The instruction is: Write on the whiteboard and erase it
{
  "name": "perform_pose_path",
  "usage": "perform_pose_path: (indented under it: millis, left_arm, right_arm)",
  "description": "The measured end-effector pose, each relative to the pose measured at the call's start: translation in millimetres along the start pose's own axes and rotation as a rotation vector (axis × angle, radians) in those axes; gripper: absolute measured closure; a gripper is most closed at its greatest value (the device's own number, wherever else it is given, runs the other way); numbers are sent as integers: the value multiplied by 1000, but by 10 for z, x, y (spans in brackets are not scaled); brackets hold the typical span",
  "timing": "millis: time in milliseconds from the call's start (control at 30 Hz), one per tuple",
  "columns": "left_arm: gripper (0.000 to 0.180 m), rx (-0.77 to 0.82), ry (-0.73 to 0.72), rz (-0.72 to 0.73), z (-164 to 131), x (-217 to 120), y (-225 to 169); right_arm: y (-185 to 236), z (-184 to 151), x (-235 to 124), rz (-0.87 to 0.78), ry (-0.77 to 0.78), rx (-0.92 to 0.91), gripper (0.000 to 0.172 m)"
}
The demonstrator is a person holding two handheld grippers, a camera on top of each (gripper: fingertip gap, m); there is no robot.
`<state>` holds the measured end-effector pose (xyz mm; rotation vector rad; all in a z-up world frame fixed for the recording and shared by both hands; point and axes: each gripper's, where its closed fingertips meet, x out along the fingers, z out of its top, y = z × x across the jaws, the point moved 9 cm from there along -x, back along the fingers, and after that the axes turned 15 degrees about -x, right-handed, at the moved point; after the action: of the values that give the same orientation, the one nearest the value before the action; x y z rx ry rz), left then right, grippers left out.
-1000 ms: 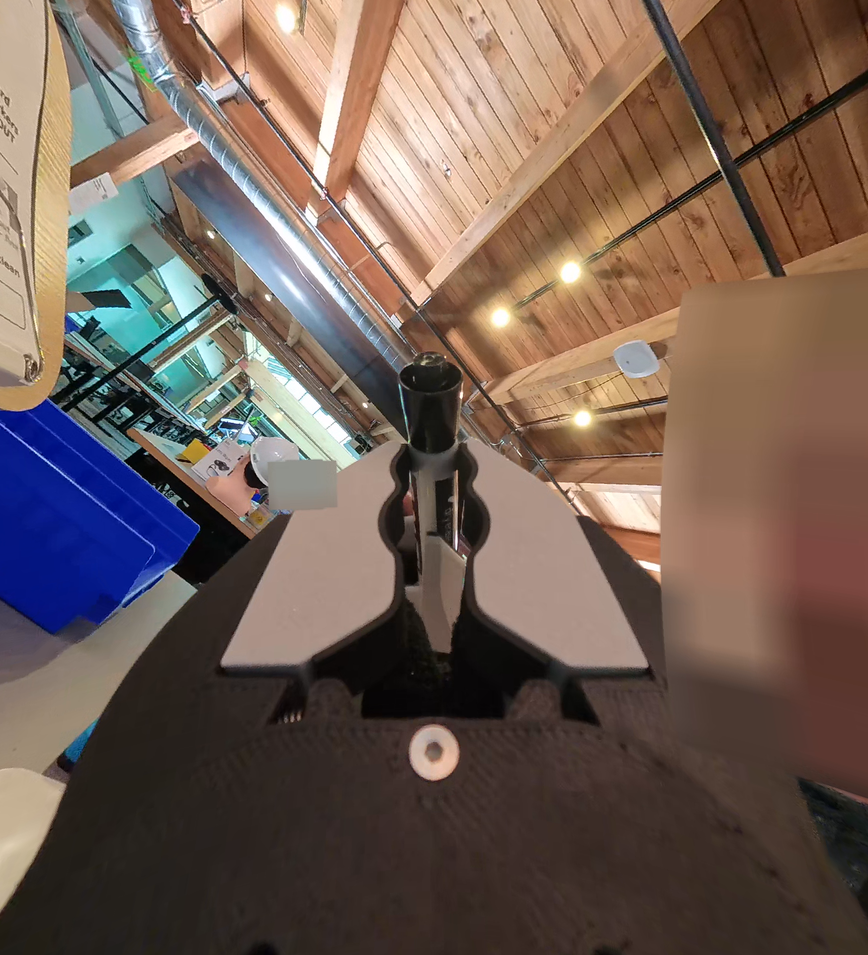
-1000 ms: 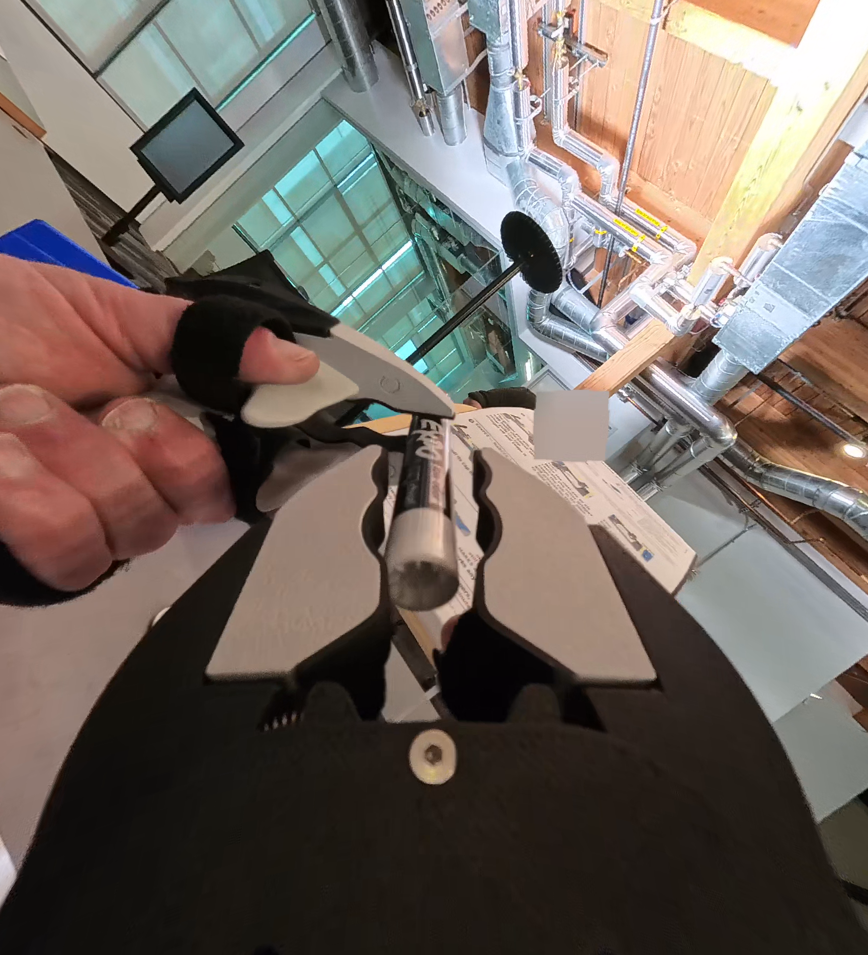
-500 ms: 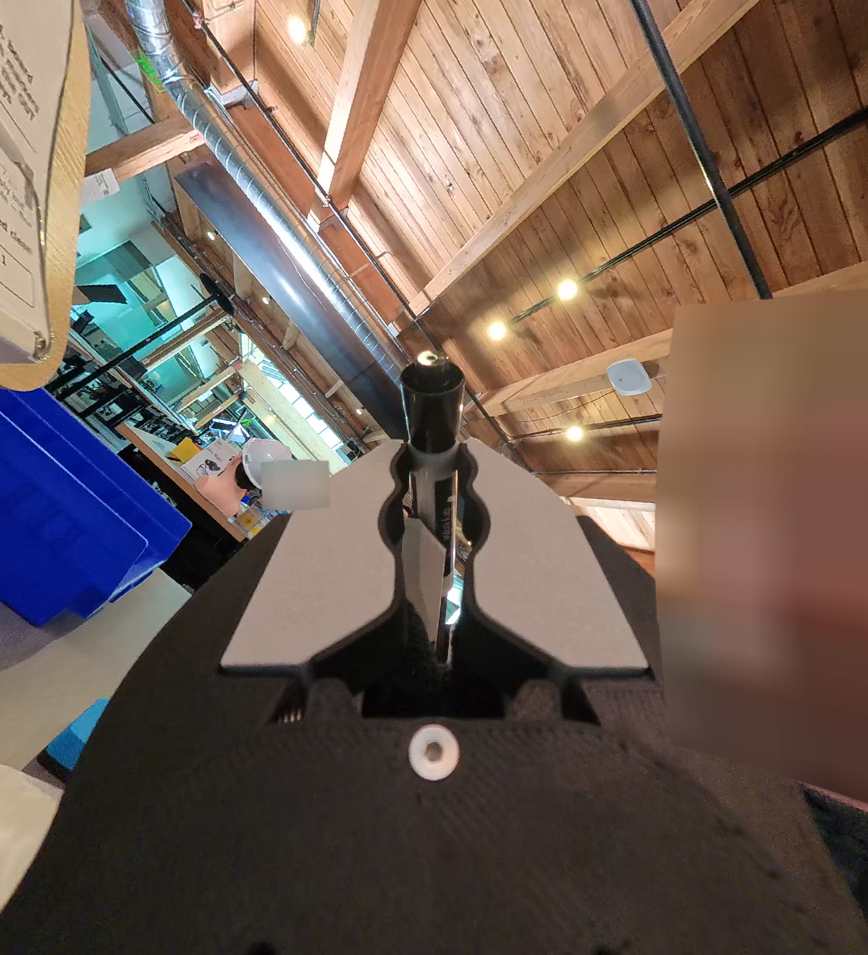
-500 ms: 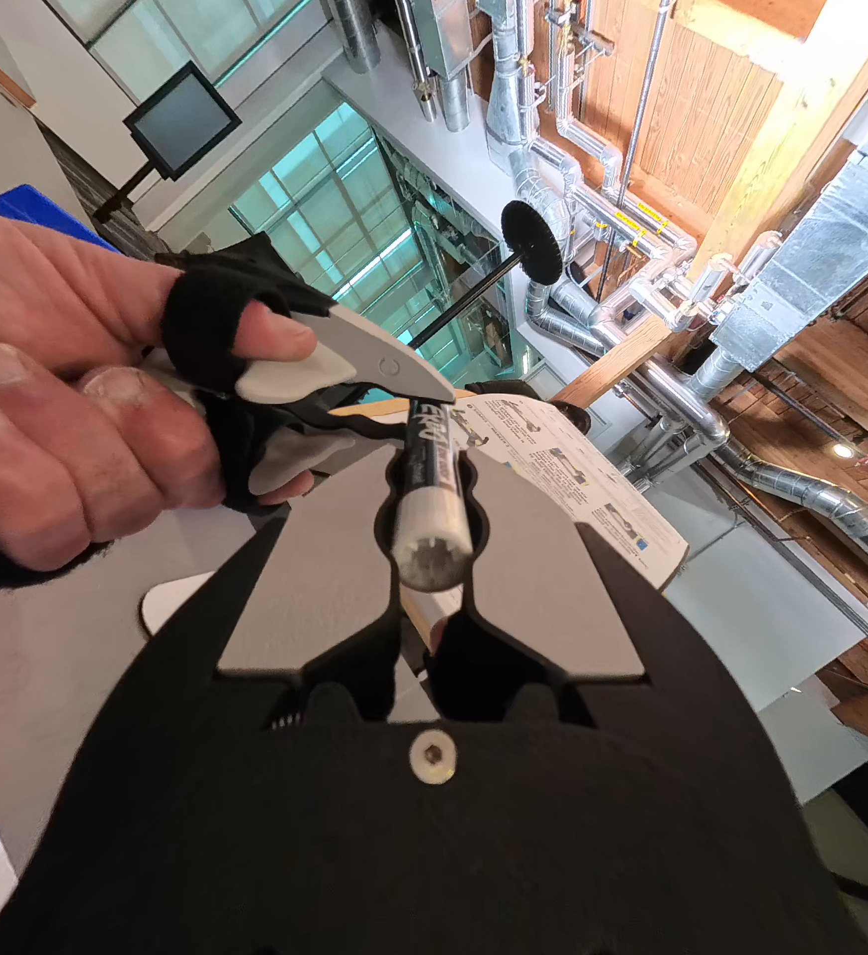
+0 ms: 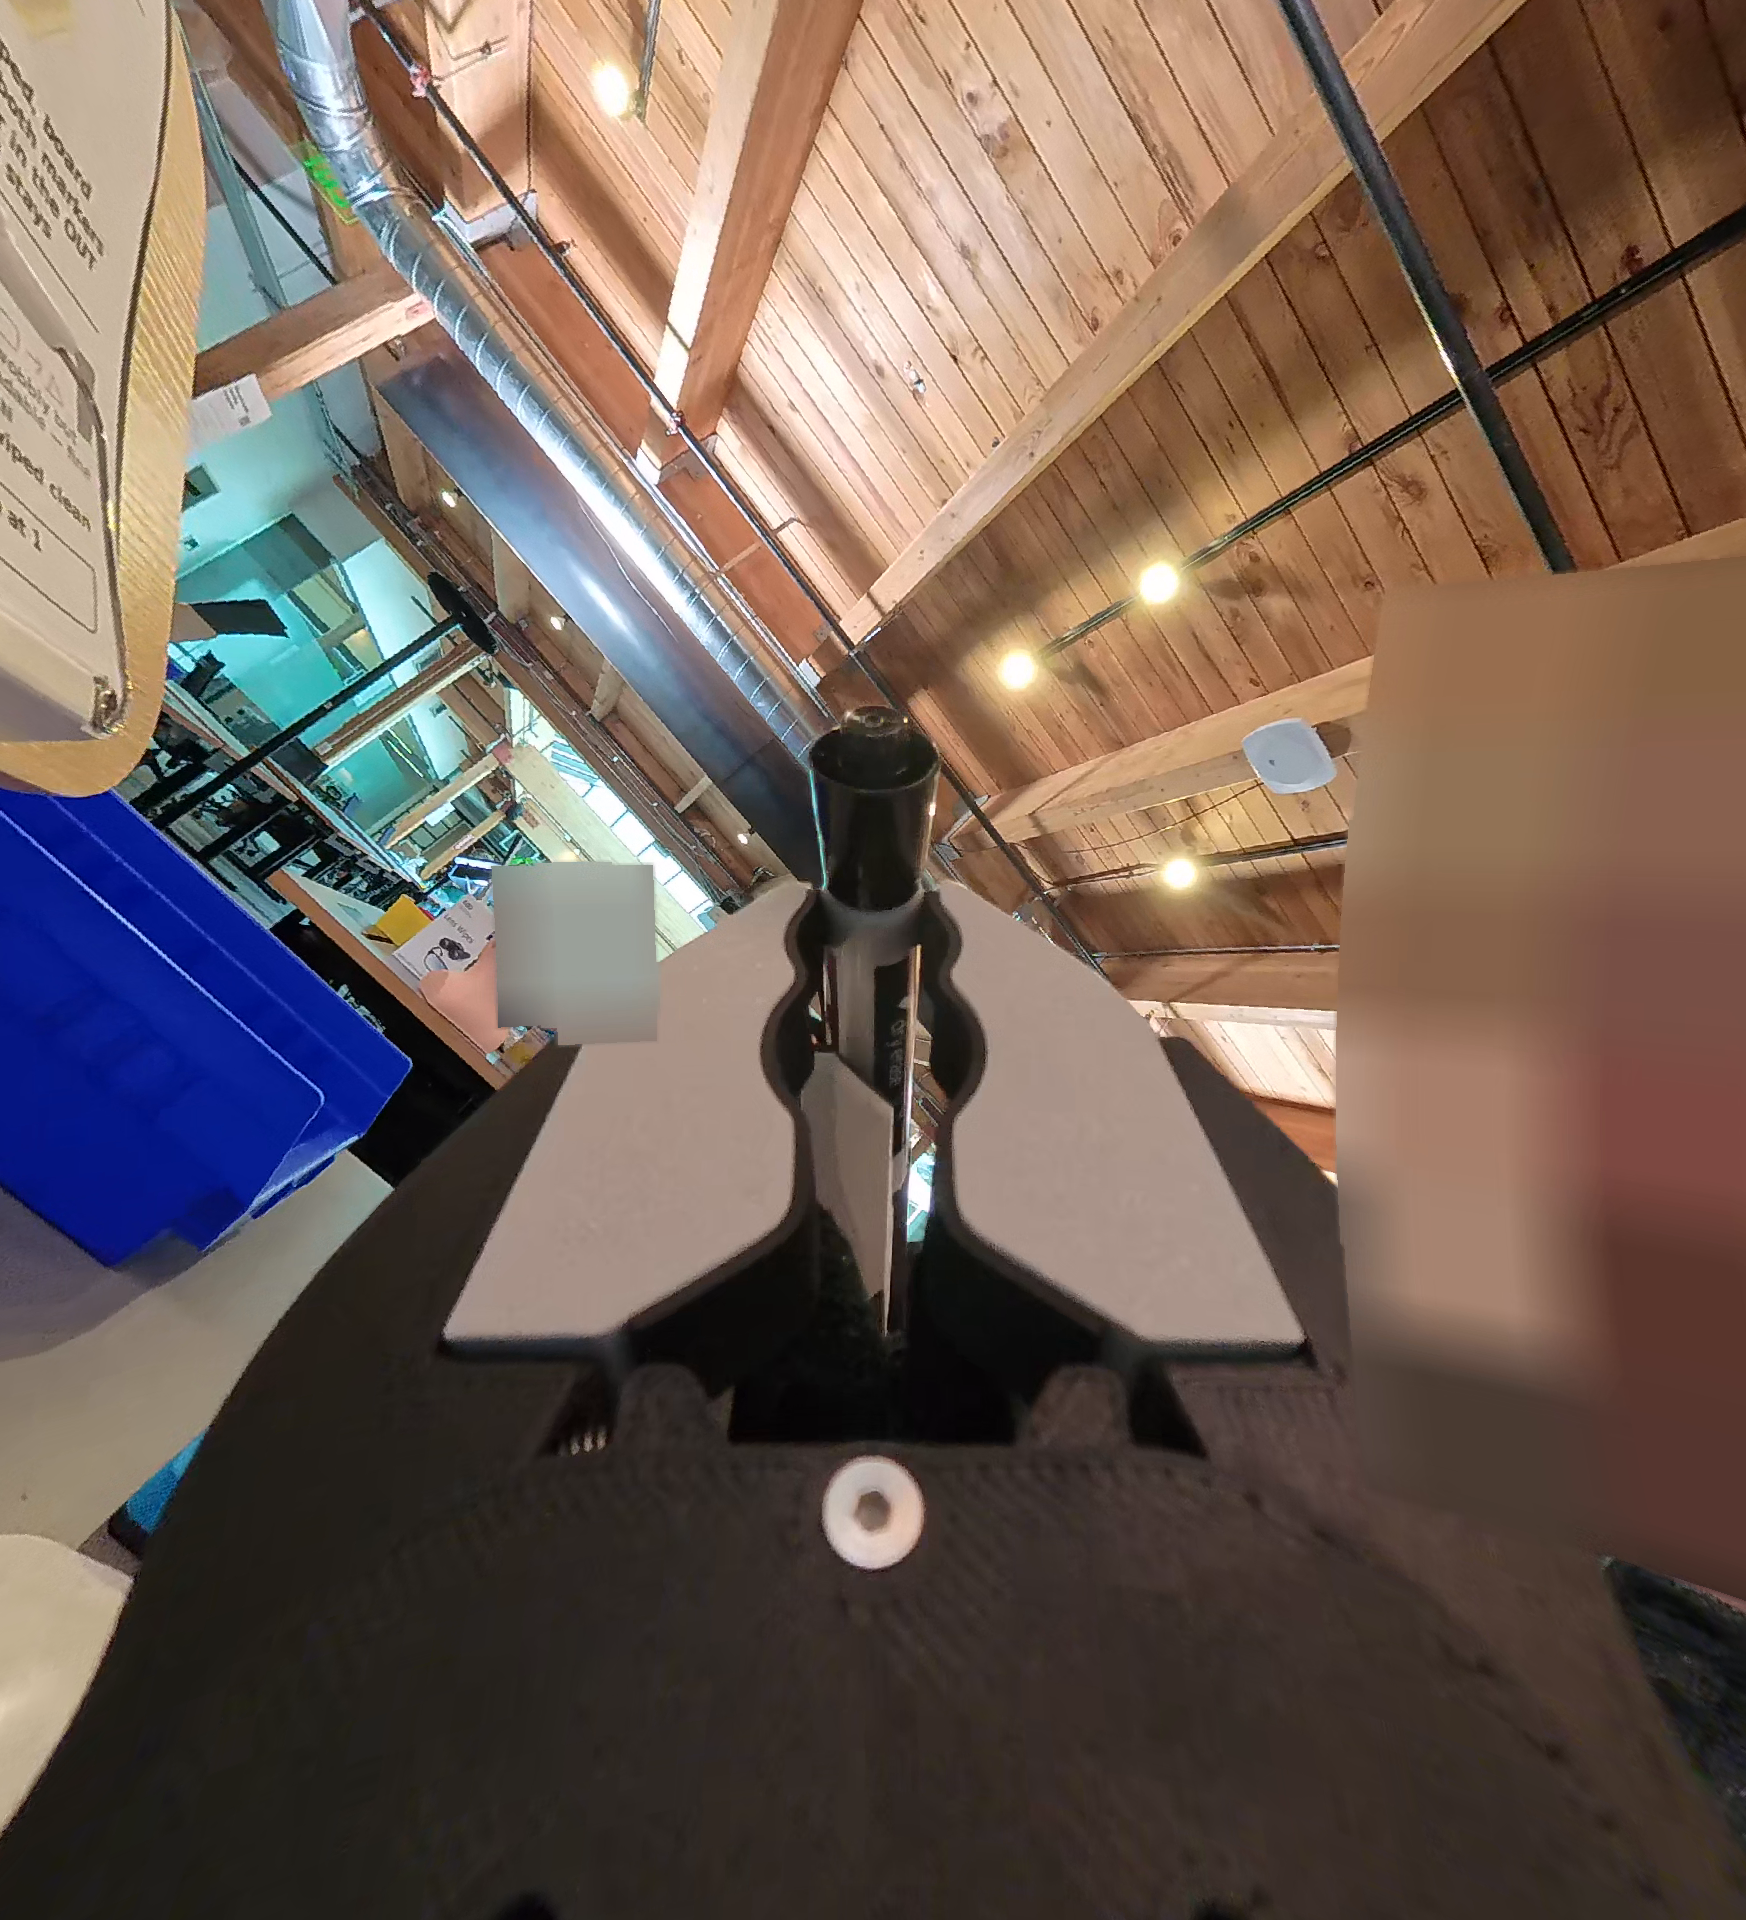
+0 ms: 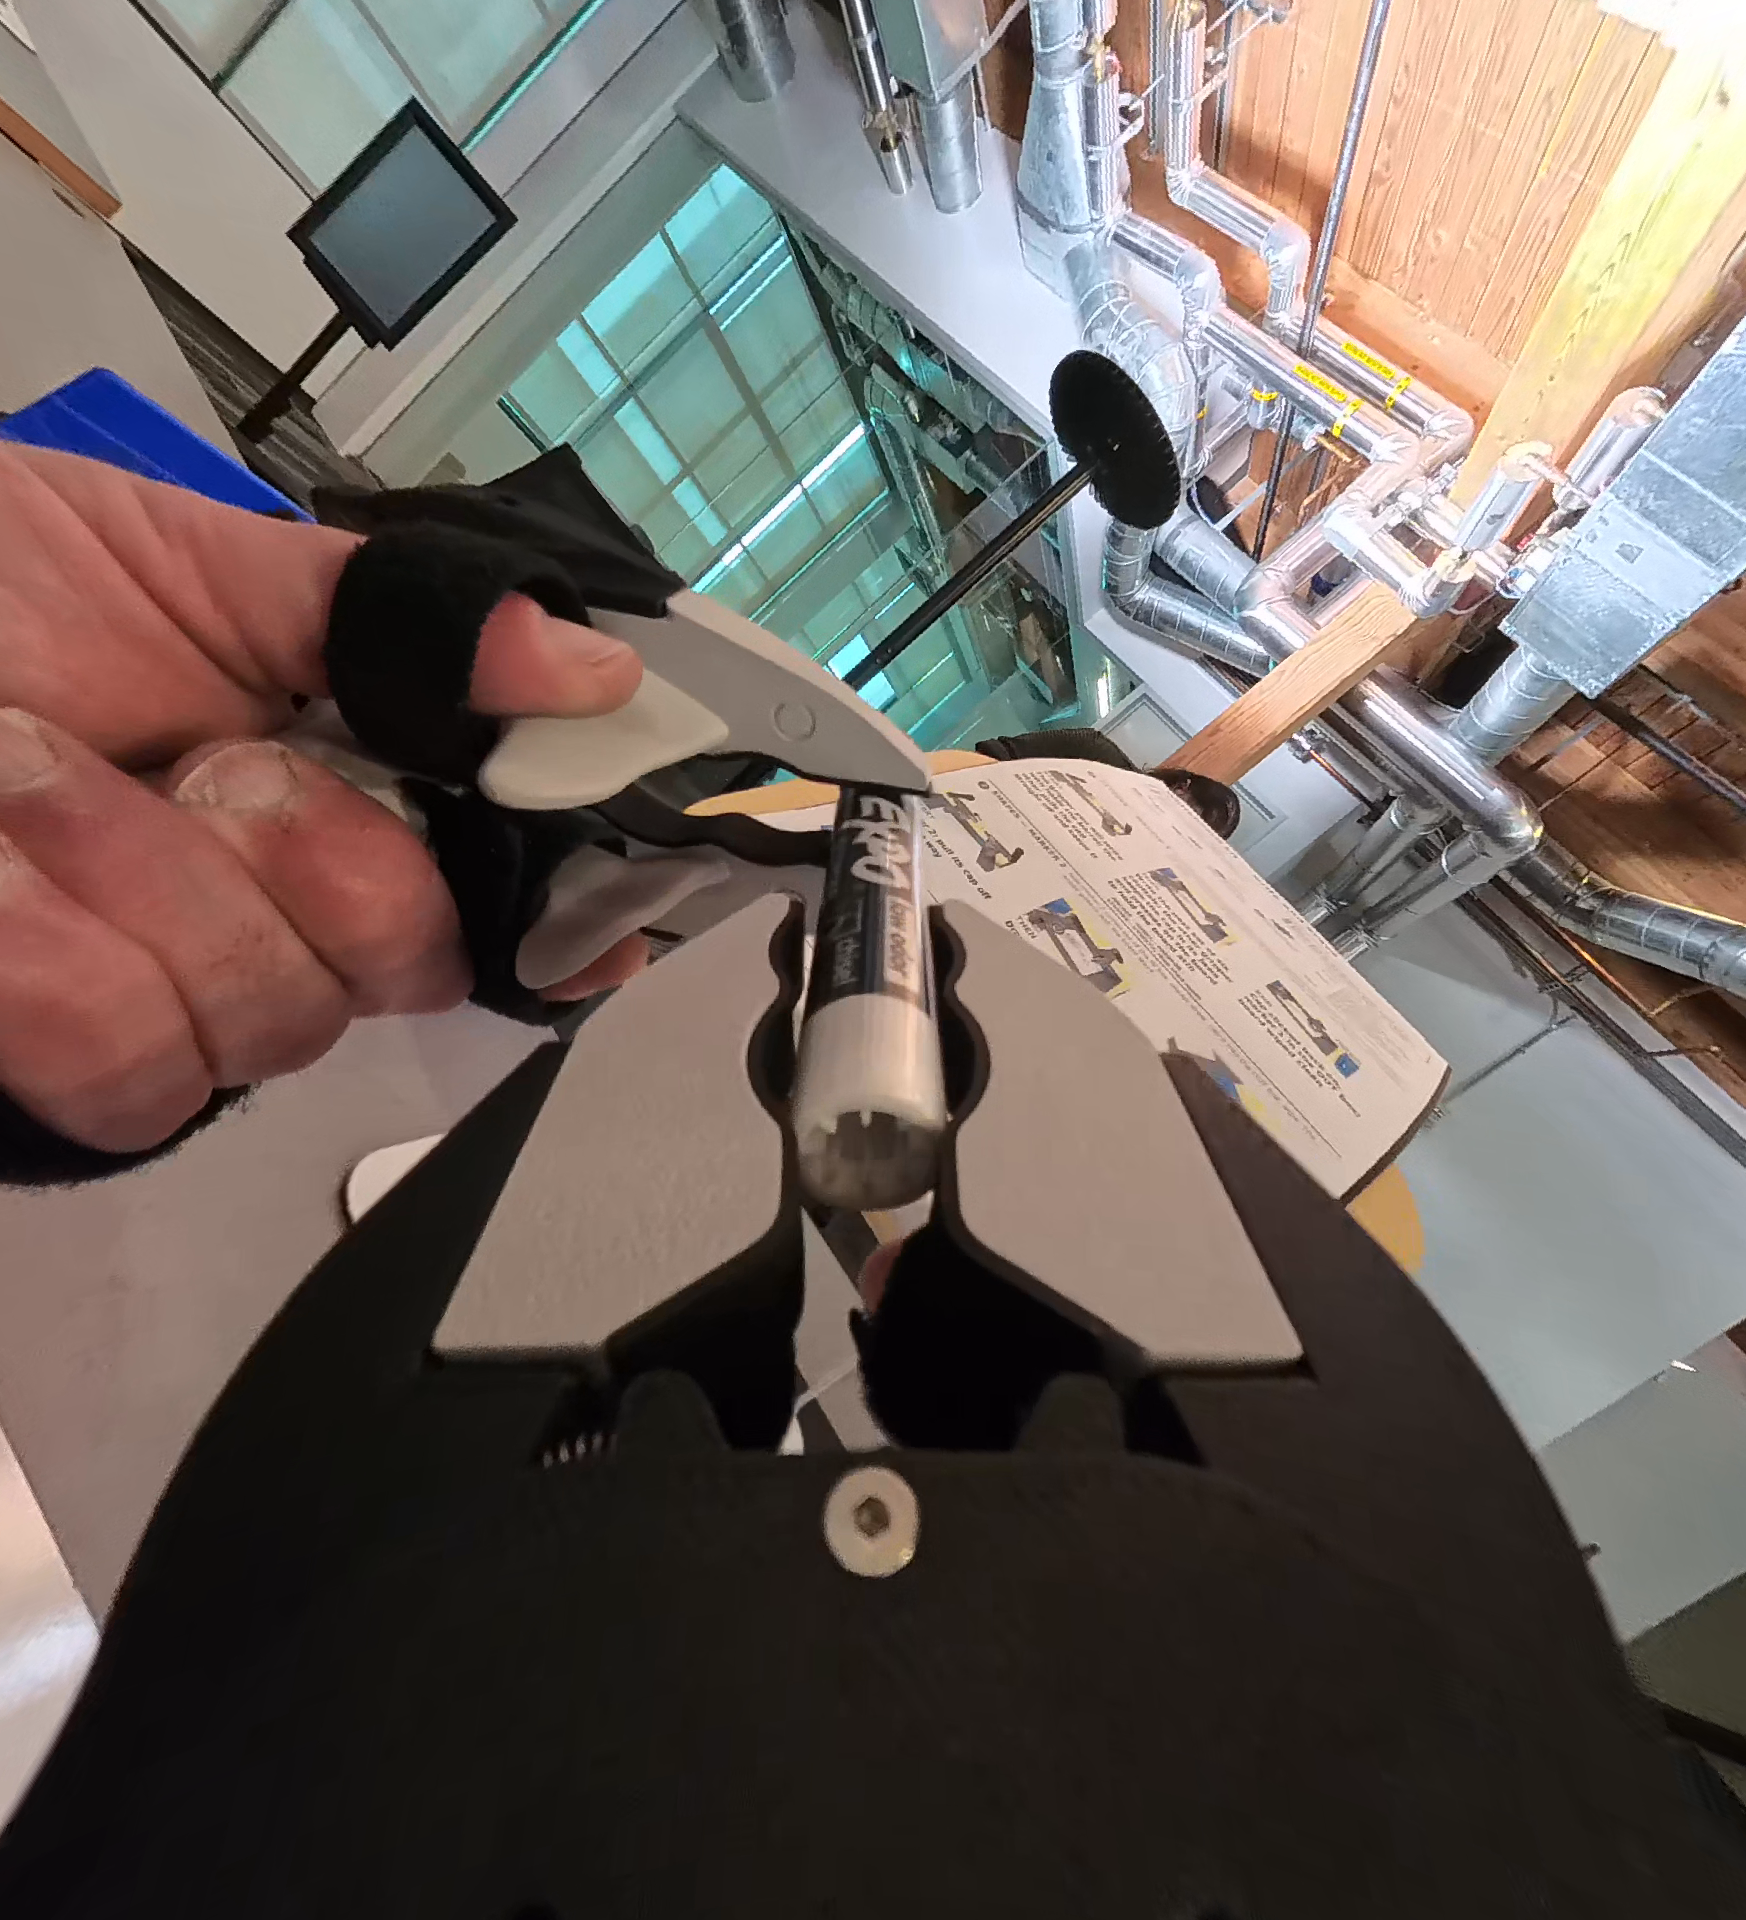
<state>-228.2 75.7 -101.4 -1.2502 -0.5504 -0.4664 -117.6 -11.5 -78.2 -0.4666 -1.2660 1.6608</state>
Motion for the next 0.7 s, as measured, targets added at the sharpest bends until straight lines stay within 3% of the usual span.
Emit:
perform_pose_path:
  millis: [267, 700]
  left_arm:
    - [162, 46, 37, -18, 41, 13, -47]
    - [163, 29, 50, 39, 38, 24, -77]
  right_arm:
    - [-132, -2, -55, 50, -40, 98, 151]
    - [-124, 24, -81, 33, -64, 9, 150]
